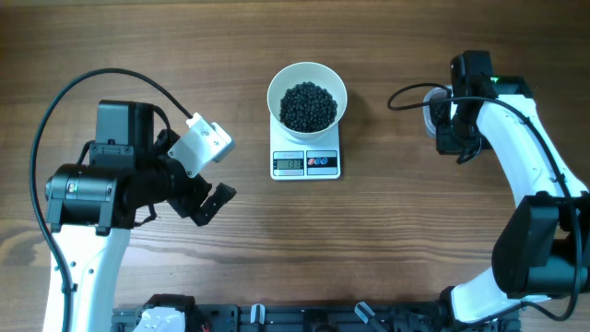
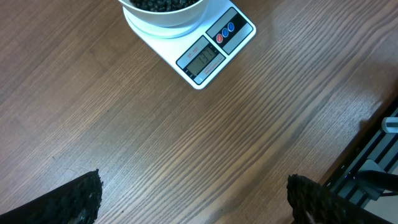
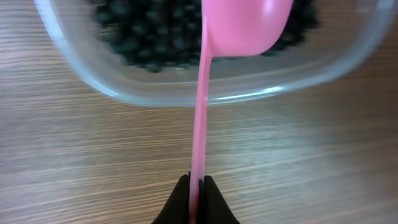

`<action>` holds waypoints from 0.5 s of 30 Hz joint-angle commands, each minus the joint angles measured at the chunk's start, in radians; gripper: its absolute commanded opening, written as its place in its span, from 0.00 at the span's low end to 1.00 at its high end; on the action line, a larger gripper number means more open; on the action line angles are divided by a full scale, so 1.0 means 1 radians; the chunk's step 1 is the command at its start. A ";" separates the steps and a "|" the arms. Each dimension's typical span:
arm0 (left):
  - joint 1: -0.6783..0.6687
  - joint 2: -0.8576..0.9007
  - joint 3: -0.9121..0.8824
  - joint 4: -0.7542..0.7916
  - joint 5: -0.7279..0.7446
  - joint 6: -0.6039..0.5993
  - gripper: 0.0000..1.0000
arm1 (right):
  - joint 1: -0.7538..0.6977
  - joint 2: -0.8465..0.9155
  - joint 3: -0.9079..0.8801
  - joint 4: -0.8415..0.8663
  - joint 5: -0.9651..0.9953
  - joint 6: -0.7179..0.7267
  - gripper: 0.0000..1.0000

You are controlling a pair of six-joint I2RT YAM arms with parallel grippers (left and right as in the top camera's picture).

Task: Scoop item into bowl and weigh 150g on scale
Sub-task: 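Move the empty scoop right back over the bean tub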

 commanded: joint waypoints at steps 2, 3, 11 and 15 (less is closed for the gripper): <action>0.008 -0.009 0.006 0.000 0.023 -0.003 1.00 | -0.002 0.011 0.008 0.002 -0.242 -0.050 0.04; 0.008 -0.009 0.006 0.000 0.023 -0.003 1.00 | -0.005 0.011 0.008 0.003 -0.262 -0.050 0.04; 0.008 -0.009 0.006 0.000 0.023 -0.003 1.00 | -0.059 0.009 0.039 0.002 -0.407 -0.014 0.04; 0.008 -0.009 0.006 0.000 0.023 -0.003 1.00 | -0.115 -0.002 0.040 0.000 -0.504 -0.013 0.04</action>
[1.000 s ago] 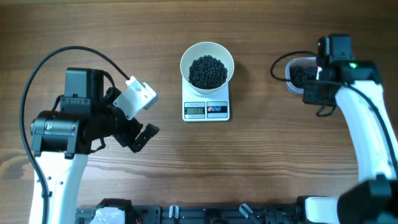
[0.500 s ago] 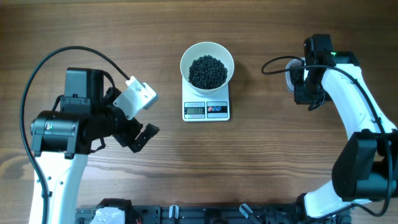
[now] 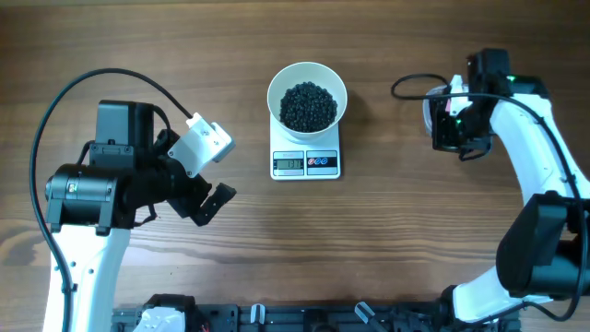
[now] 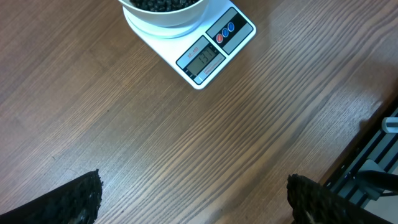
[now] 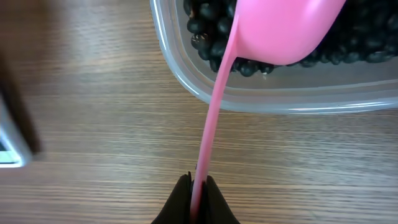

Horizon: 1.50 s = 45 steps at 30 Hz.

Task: Scoop item into bowl and weigh 150g on scale
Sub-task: 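Move the empty scoop right back over the bean tub, then dip the pink scoop into the black beans in the tub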

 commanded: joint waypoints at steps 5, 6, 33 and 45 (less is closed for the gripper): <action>0.008 -0.009 0.006 0.000 0.023 -0.002 1.00 | -0.093 -0.002 0.026 -0.004 -0.278 0.000 0.04; 0.008 -0.009 0.006 0.000 0.023 -0.003 1.00 | -0.104 -0.002 0.023 0.000 -0.295 0.001 0.04; 0.008 -0.009 0.006 0.000 0.023 -0.003 1.00 | -0.249 -0.002 -0.014 -0.032 -0.442 0.023 0.04; 0.008 -0.009 0.006 0.000 0.023 -0.003 1.00 | -0.381 -0.002 -0.014 -0.055 -0.556 -0.008 0.04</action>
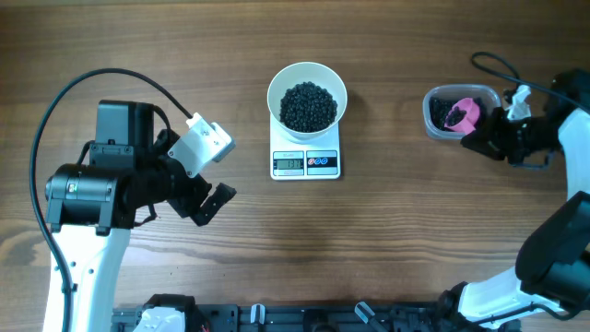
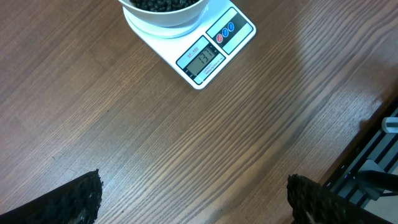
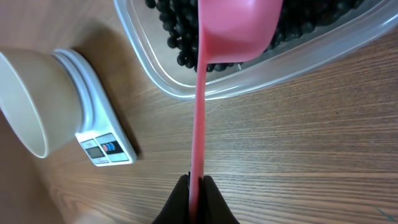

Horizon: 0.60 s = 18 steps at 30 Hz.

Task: Scoop item into bowl and weigh 150g on scale
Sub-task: 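Dip the pink scoop into the black beans in the tub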

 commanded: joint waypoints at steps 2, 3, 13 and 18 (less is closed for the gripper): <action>0.008 -0.009 0.006 0.000 0.023 -0.003 1.00 | -0.046 -0.002 -0.013 0.003 -0.124 -0.026 0.04; 0.008 -0.009 0.006 0.000 0.023 -0.003 1.00 | -0.053 -0.002 -0.013 0.002 -0.133 -0.026 0.04; 0.008 -0.009 0.006 0.000 0.023 -0.003 1.00 | -0.104 -0.002 -0.013 0.001 -0.308 -0.070 0.04; 0.008 -0.009 0.006 0.000 0.023 -0.003 1.00 | -0.102 -0.003 -0.013 -0.002 -0.480 -0.069 0.04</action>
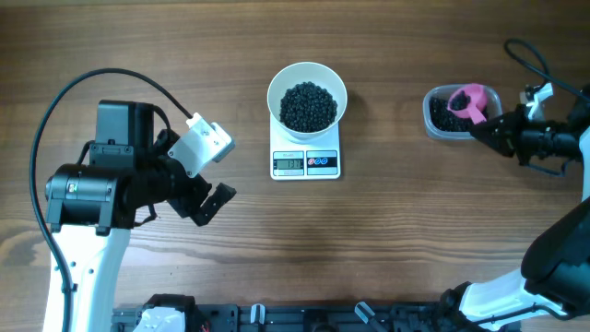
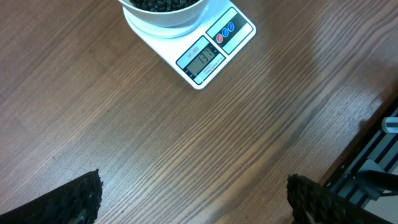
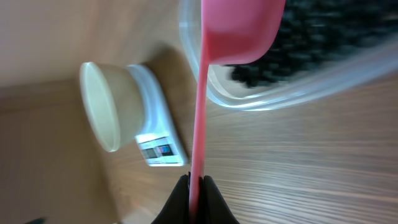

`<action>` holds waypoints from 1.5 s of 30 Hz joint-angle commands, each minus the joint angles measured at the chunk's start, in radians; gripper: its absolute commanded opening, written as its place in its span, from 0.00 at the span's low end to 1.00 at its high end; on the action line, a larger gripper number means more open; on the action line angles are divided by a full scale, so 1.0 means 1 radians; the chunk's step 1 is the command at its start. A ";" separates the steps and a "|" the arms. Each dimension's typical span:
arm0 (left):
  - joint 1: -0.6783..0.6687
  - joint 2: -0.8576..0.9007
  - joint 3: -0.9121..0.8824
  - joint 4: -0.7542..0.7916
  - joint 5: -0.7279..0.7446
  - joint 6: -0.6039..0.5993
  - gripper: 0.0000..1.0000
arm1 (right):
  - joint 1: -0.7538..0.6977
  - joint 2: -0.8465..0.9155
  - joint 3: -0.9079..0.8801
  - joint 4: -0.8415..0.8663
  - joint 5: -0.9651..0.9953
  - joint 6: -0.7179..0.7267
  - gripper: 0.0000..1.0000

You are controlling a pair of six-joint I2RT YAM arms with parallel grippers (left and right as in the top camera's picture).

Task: Scoop item into bowl and weigh 150g on scale
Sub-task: 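Dip the pink scoop into the black beans in the tub, then lift the filled scoop and carry it left over the white bowl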

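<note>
A white bowl (image 1: 307,92) holding black beans stands on the white scale (image 1: 306,162), whose display (image 2: 201,60) shows digits I cannot read for certain. At the right, a clear tub (image 1: 441,112) holds more black beans. My right gripper (image 3: 196,182) is shut on the handle of the pink scoop (image 3: 239,31), whose cup sits over the tub (image 3: 292,74). The same scoop (image 1: 470,100) shows pink over the tub's right part from above. My left gripper (image 2: 193,196) hangs open over bare wood, left of the scale.
The wooden table (image 1: 387,240) carries only the scale and tub. A black cable (image 1: 521,51) loops near the far right corner. A black rail (image 1: 304,316) runs along the front edge.
My right gripper has drawn further right and tilted, and the scoop cup sits a little higher over the tub. The left arm has not moved.
My right gripper held the scoop over the tub from the tub's near side. It then swung round to the right side of the tub, always shut on the handle. The scoop cup has stayed over the tub. Bowl, scale and left arm stayed put.
</note>
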 commanded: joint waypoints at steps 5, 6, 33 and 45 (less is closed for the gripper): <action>0.008 -0.009 0.006 0.000 0.023 -0.003 1.00 | 0.029 -0.016 -0.012 0.009 -0.253 0.002 0.04; 0.008 -0.009 0.006 0.000 0.023 -0.003 1.00 | 0.040 -0.020 -0.012 0.016 -0.254 0.010 0.04; 0.008 -0.009 0.006 0.000 0.023 -0.003 1.00 | 0.648 -0.092 -0.011 0.566 0.099 0.095 0.04; 0.008 -0.009 0.006 0.000 0.023 -0.003 1.00 | 0.782 -0.094 -0.011 0.544 0.372 -0.037 0.04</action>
